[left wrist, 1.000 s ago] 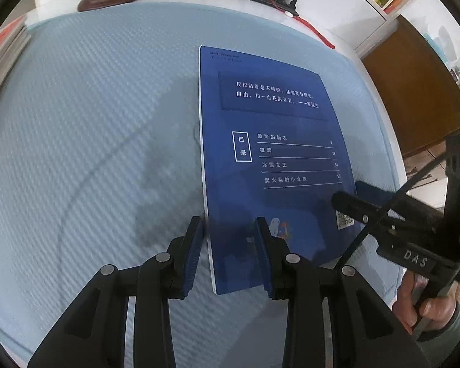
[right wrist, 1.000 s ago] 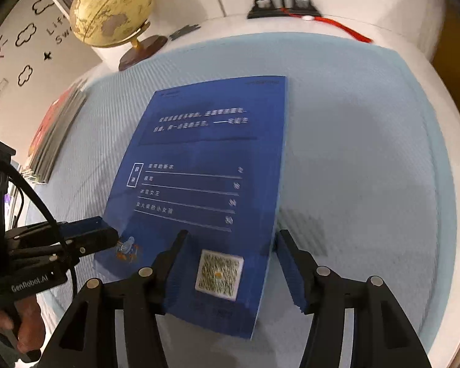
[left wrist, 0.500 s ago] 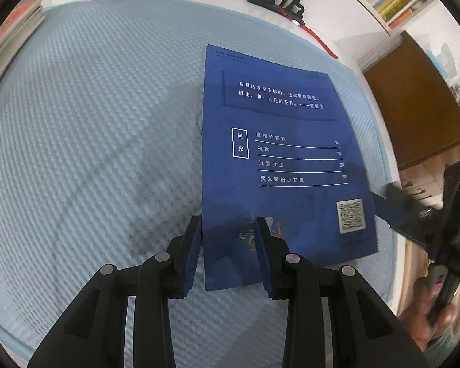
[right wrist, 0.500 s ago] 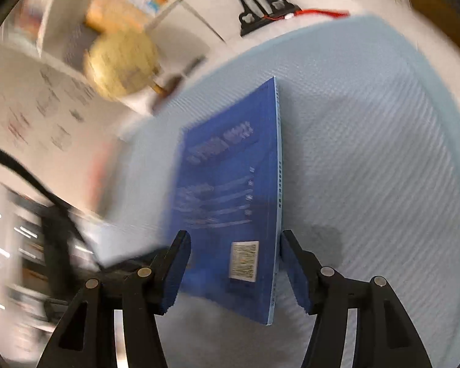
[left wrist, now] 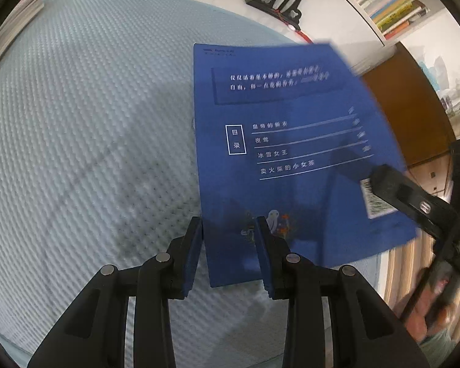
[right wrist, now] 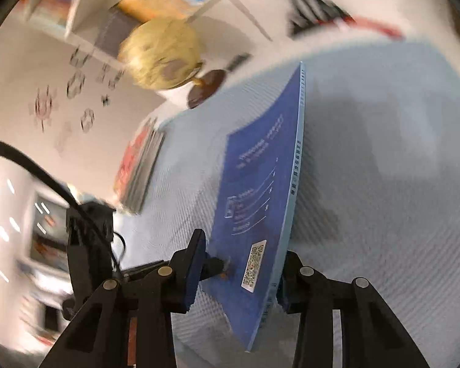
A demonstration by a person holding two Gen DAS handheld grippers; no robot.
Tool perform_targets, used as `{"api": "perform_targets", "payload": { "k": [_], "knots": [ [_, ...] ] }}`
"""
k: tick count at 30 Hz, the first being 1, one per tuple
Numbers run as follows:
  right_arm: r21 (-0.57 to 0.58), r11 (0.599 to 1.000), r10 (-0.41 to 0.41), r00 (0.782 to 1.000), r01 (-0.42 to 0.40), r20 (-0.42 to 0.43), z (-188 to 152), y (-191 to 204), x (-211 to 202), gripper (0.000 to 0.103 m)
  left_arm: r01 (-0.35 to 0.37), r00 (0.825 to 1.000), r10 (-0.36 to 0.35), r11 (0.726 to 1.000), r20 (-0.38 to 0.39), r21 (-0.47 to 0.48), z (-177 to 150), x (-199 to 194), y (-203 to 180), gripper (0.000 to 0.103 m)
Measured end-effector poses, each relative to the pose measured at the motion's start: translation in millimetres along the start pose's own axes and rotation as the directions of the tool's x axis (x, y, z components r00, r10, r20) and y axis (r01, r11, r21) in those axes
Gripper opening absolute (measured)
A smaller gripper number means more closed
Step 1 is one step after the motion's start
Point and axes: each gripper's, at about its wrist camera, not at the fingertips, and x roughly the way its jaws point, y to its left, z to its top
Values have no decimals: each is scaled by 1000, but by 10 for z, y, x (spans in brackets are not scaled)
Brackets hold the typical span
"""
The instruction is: Organize books
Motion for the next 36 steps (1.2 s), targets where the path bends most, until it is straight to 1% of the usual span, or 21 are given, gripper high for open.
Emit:
{"api": "perform_targets", "payload": {
  "k": [3,4,5,8,10,12,13,14,15,16,17,19,21,23,25,27,29,31,33,35,36],
  "knots": [
    [-168,985,-39,999,40,12,-10,500,-17,40,27,999,-26,999,26,-41,-20,-132,117,30],
    [-189,981,-35,999,37,11,22,585,6,40,18,999,-17,999,38,-45,-26,-186,157,30],
    [-214,977,-19,1000,20,9,39,719,8,40,8,999,-5,999,50,-50,-33,-244,205,30],
    [-263,962,76,997,-75,-8,85,1047,57,40,-16,997,22,996,69,-89,-70,-424,420,30],
    [-282,953,99,994,-108,-44,82,1192,196,40,-53,992,67,990,109,-131,-142,-613,629,30],
    [-290,946,120,988,-142,-93,56,1303,363,40,-128,978,155,974,140,-186,-229,-785,855,30],
    [-289,944,131,986,-156,-104,29,1336,387,40,-181,965,217,958,150,-223,-288,-883,1009,30],
    [-288,942,143,983,-172,-118,1,1366,428,40,-218,952,261,944,159,-246,-333,-950,1115,30],
    [-286,941,149,980,-182,-133,-32,1379,469,43,-264,934,315,927,172,-265,-390,-1024,1245,30],
    [-285,941,146,979,-181,-141,-60,1386,502,51,-321,914,372,906,161,-275,-436,-1073,1376,30],
    [-284,945,124,981,-162,-146,-101,1369,542,53,-345,907,395,895,145,-283,-464,-1097,1461,30],
    [-271,950,110,978,-156,-178,-168,1268,597,54,-323,915,377,897,141,-303,-521,-1162,1598,30],
    [-273,955,67,981,-115,-180,-198,1240,706,54,-324,914,378,899,149,-293,-517,-1172,1588,30],
    [-257,965,8,982,-57,-187,-222,1132,804,54,-323,916,372,906,151,-275,-484,-1118,1504,30],
    [-230,973,-28,981,-17,-192,-234,1017,874,54,-300,926,345,918,150,-258,-448,-1051,1441,30],
    [-221,973,-104,978,63,-178,-230,900,942,54,-297,931,336,925,145,-236,-338,-937,1340,30],
    [-228,966,-166,971,125,-172,-242,802,1005,53,-322,924,353,925,145,-202,-257,-856,1228,30],
    [-228,965,-174,970,133,-171,-256,737,1044,50,-330,922,357,926,147,-182,-168,-781,1221,30],
    [-241,961,-179,969,136,-169,-269,706,1102,47,-323,925,349,931,153,-173,-126,-756,1195,30],
    [-264,949,-220,962,172,-163,-276,706,1171,47,-322,926,347,932,151,-167,-99,-755,1175,30],
    [-268,947,-226,960,178,-164,-284,708,1182,46,-321,926,346,932,151,-167,-71,-736,1161,30]
  ]
}}
